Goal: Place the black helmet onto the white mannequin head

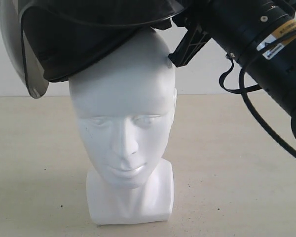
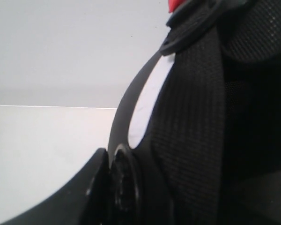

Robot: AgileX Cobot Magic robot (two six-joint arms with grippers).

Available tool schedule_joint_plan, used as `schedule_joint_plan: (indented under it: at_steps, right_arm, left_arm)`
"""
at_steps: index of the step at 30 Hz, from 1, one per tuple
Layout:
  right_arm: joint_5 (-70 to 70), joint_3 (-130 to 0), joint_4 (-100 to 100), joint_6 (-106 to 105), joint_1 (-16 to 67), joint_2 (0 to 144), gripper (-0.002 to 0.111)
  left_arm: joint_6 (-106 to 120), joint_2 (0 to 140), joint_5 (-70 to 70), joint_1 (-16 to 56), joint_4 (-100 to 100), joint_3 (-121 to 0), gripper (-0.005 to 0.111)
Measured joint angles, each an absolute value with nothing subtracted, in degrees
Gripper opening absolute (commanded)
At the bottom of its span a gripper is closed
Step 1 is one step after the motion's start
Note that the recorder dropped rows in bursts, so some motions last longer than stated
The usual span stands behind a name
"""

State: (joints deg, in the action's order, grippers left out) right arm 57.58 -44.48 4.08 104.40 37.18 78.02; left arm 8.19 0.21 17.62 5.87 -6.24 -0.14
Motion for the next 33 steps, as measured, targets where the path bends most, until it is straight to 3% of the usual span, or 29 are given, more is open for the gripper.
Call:
schedule_joint_plan:
  at_steps: [29,33]
  right_arm:
    - [56.7,-44.5,3.9,103.7,37.2,77.9,0.000]
    - [56.8,-44.5,3.9,103.9,37.2,77.9,0.000]
  left_arm:
    - [14.0,0.2,17.6,5.9,0.0,-0.1,0.005]
    - [16.0,0.2,11.5,5.9,1.7,-0.1,0.005]
